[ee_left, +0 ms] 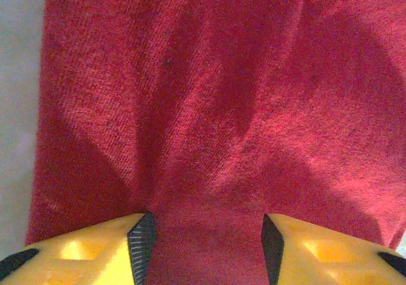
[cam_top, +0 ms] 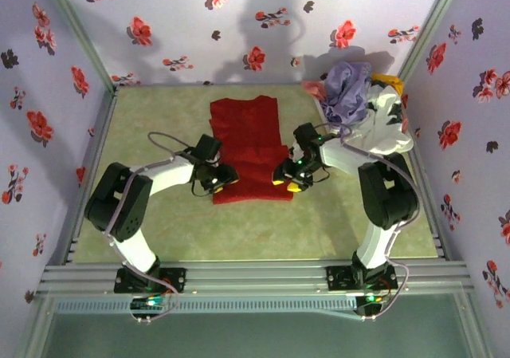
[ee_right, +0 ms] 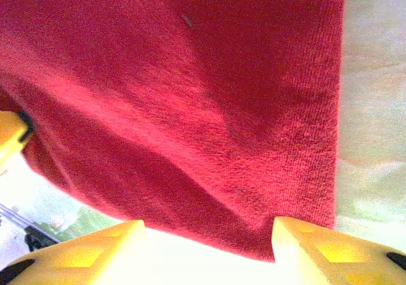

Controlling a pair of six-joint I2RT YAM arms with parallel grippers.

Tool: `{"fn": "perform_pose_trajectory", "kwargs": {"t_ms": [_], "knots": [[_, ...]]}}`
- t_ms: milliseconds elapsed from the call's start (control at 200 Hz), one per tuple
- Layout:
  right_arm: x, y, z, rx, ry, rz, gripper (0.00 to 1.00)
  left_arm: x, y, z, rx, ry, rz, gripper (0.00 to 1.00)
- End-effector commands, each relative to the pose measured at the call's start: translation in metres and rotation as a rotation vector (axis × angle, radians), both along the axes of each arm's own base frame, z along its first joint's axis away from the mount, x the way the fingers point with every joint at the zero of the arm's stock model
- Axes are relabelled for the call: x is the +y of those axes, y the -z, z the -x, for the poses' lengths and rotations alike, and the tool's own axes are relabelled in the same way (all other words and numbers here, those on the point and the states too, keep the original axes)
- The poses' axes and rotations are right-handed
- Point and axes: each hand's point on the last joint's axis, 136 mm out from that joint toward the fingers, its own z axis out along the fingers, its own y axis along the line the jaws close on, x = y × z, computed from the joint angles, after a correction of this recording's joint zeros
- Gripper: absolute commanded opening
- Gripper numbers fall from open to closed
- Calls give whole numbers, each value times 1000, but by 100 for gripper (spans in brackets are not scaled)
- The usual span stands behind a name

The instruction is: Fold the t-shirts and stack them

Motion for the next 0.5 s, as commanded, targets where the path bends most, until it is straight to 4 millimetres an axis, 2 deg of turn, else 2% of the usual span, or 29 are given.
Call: {"fn": "perform_pose_trajectory", "kwargs": {"t_ms": [0, 105, 260, 370, 495], "knots": [[7, -13, 0, -25, 9, -11, 56, 23, 16, 35, 91, 16, -101, 53], [18, 2, 8, 27, 0, -17, 56, 27, 19, 44, 101, 13, -103, 53], [21, 19, 32, 81, -6, 3, 56, 30, 23, 59, 111, 3, -102, 53], [19, 17, 55, 97, -15, 5, 56, 30, 28, 78, 125, 9, -101, 53], [14, 7, 81, 99, -13, -5, 56, 35, 39, 108, 158, 21, -121, 53]]}}
